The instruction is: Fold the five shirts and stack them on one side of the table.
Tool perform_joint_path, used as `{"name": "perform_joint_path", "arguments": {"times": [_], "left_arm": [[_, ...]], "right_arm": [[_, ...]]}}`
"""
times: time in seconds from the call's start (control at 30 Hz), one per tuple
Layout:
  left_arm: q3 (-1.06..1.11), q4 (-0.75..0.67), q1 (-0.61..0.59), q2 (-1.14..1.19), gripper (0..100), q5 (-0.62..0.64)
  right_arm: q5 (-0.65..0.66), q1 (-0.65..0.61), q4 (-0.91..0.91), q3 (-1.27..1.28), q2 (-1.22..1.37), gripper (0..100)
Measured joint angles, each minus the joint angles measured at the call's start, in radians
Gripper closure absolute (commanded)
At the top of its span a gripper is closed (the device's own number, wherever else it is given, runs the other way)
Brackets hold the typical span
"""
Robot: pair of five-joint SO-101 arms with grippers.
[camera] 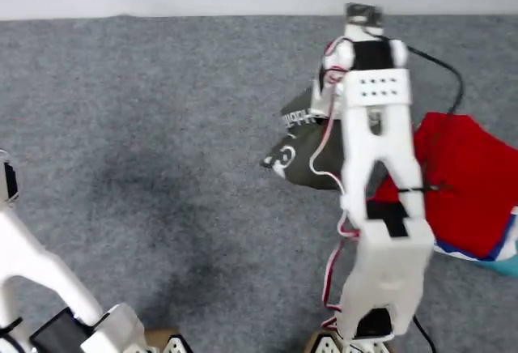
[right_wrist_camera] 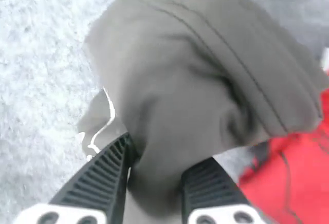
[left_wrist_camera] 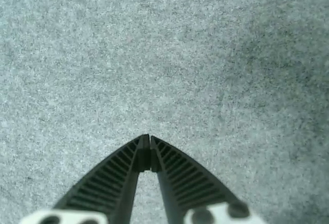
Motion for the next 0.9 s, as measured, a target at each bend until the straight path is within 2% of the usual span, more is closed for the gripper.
{"name": "perform_joint_path", "arguments": {"times": [0.2, 0.37, 0.67, 0.83, 0.9], "left_arm": [[0.0, -0.015, 0.0, 0.0, 99, -0.003], [0.0, -0.02, 0.014, 0.0, 99, -0.003], [0.0, -0.02, 0.109, 0.0, 99, -0.003], [0.0, -0.023, 0.127, 0.0, 99, -0.003], [0.0, -0.032, 0.127, 0.0, 99, -0.003]], "right_arm": [[0.089, 0.1, 0.002, 0.138, -0.265, 98.9], [0.241, 0.204, 0.002, 0.216, -0.364, 98.9], [0.568, 0.463, 0.002, 0.221, -0.338, 98.8], [0.674, 0.588, -0.005, 0.221, -0.176, 98.0], [0.692, 0.631, -0.018, 0.221, -0.103, 92.7]]}}
